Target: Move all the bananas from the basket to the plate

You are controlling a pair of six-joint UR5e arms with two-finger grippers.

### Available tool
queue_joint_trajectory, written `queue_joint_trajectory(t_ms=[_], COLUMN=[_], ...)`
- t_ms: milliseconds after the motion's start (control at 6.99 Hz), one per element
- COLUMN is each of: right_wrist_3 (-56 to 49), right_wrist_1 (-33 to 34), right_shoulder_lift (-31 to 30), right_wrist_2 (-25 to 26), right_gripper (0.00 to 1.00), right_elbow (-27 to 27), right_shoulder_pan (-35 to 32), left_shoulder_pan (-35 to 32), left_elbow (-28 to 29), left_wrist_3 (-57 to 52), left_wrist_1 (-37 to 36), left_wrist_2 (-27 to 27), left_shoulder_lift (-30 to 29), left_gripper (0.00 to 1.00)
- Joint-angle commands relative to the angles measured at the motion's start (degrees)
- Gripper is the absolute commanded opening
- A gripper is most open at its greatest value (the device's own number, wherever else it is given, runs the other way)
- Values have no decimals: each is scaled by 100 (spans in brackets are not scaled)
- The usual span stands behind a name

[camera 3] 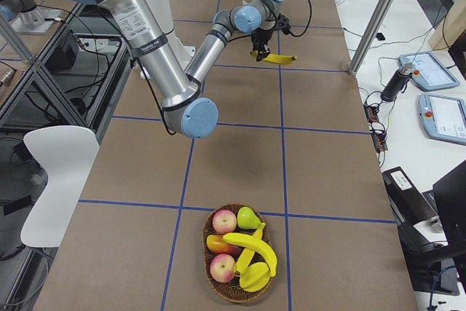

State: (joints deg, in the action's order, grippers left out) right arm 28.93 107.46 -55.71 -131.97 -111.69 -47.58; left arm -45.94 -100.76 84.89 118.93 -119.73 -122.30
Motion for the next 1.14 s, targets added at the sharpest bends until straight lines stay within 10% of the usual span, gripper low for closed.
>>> queue_joint_trajectory(t_ms=[0, 1002], right_wrist_3=[444, 640], right_wrist_1=[-695, -902], right_shoulder_lift=[148, 218], right_wrist_2=[197, 365], right_gripper=[0, 0], right_elbow=[67, -292], right_shoulder_pan=[432, 917], left_shoulder_pan=[469, 894], left_elbow=[47, 451], left_wrist_3=[-7, -16], left_wrist_1=[550, 1167], left_wrist_2=[46, 159], left_shoulder_lift=[-284, -821], left_gripper=[100, 100])
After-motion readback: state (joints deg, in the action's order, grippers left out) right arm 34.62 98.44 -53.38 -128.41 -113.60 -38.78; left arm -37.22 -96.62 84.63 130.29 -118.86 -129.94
